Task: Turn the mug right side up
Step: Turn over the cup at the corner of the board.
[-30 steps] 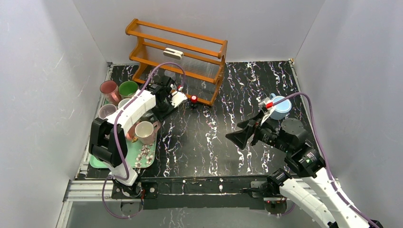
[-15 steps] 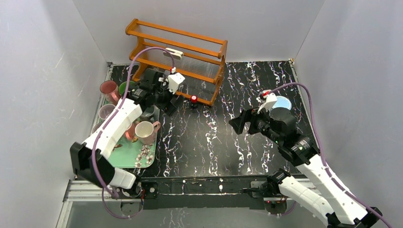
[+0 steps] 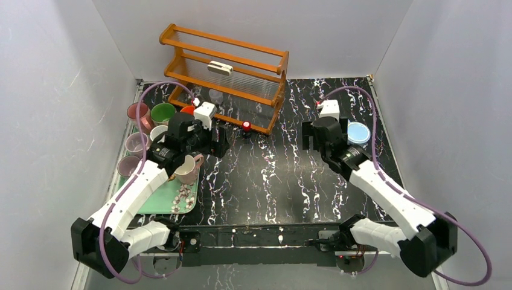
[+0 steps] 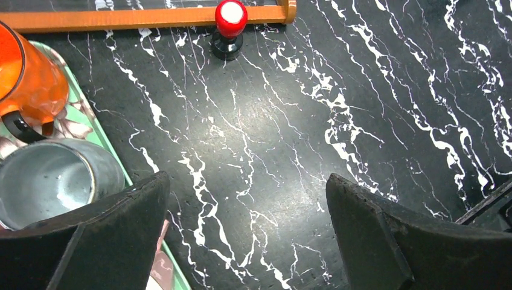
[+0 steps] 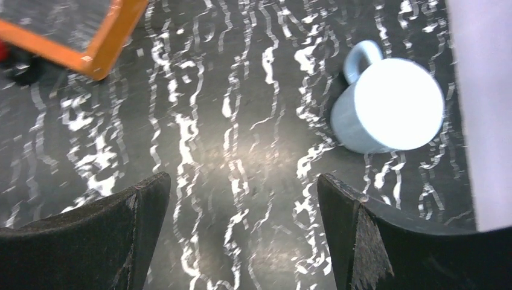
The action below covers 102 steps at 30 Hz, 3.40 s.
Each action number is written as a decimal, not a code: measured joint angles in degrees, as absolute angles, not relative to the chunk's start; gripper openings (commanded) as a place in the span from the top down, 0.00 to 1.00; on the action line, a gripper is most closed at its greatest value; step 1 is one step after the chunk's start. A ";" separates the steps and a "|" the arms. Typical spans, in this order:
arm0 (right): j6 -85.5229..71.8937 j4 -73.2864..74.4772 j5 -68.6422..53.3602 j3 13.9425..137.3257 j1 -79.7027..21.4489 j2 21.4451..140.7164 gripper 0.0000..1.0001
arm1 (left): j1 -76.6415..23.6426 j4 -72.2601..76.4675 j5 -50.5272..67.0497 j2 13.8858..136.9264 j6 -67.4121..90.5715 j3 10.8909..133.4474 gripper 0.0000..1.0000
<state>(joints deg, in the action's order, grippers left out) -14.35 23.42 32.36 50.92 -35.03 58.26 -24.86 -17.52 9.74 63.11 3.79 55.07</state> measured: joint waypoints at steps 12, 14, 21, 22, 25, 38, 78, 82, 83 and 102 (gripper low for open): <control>-1.41 22.76 25.02 64.36 -14.02 79.64 0.18 | -24.86 -15.00 9.26 58.81 9.37 47.66 0.02; -0.19 24.08 23.22 68.20 -11.33 83.57 0.25 | -24.86 -14.00 10.07 57.78 10.13 46.59 0.02; 3.90 30.89 17.54 82.43 -6.15 97.54 0.53 | -24.93 -11.79 10.70 55.83 11.16 45.54 0.02; 4.27 31.81 17.04 84.38 -5.67 99.46 0.54 | -24.93 -11.77 10.92 55.88 11.16 45.50 0.02; 5.08 35.44 15.18 90.21 -3.70 105.43 0.54 | -24.93 -11.77 11.42 55.86 11.11 45.41 0.02; 8.58 46.52 8.62 102.89 2.44 117.97 0.55 | -24.97 -11.77 11.46 55.96 10.55 45.34 0.02; 16.05 49.54 2.42 99.46 1.08 120.88 0.99 | -24.97 -11.55 11.38 56.55 10.09 44.60 0.04; 16.49 49.19 0.01 98.28 -1.83 118.83 0.99 | -24.97 -11.55 11.38 56.55 10.07 44.60 0.04; 16.47 49.17 -0.69 97.86 -2.92 117.97 0.99 | -24.97 -11.55 11.38 56.55 10.07 44.60 0.04; 13.65 39.20 -15.86 76.09 -14.44 92.05 0.99 | -24.97 -10.55 13.28 58.04 10.83 44.60 0.13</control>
<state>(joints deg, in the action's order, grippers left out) 13.65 39.20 -15.86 76.09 -14.44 92.05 -24.97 -10.55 13.28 58.04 10.83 44.60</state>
